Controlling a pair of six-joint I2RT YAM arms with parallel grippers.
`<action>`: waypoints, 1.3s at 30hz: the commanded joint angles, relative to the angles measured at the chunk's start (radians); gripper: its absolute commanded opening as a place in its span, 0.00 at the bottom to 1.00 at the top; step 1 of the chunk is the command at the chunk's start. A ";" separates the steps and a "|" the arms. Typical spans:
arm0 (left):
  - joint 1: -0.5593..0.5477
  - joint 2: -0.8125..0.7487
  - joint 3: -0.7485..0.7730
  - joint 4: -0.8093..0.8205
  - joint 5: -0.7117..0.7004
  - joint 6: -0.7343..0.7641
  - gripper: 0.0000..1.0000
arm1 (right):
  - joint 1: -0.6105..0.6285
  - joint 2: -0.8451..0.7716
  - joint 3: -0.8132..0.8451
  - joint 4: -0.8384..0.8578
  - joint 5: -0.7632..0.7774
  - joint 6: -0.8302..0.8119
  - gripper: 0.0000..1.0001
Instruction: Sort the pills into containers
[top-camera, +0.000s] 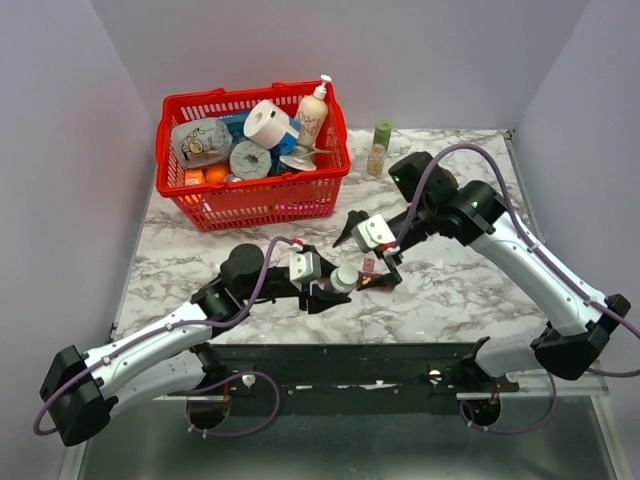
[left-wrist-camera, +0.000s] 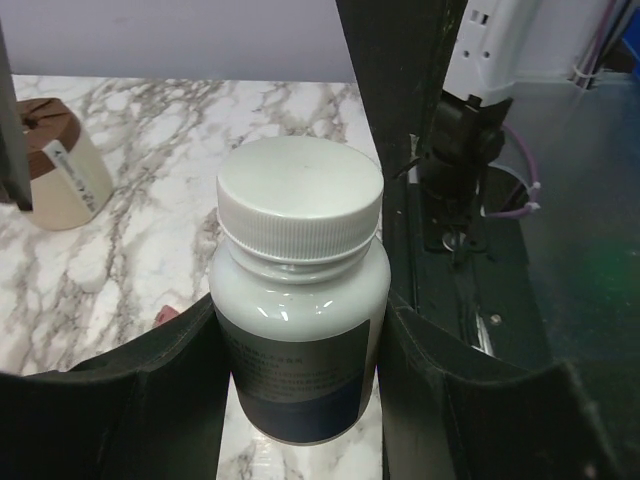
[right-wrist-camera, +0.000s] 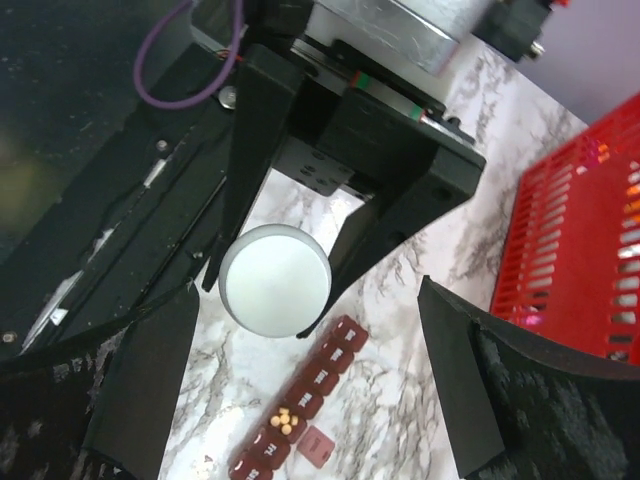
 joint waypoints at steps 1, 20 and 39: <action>0.009 0.018 0.048 0.024 0.122 -0.038 0.00 | 0.004 0.062 0.067 -0.208 -0.147 -0.201 0.95; 0.019 0.018 0.059 0.014 0.038 -0.016 0.00 | 0.028 0.067 0.004 -0.104 -0.086 0.034 0.58; -0.004 -0.033 0.015 0.346 -0.652 -0.053 0.00 | 0.028 0.002 -0.247 0.398 0.294 0.679 0.38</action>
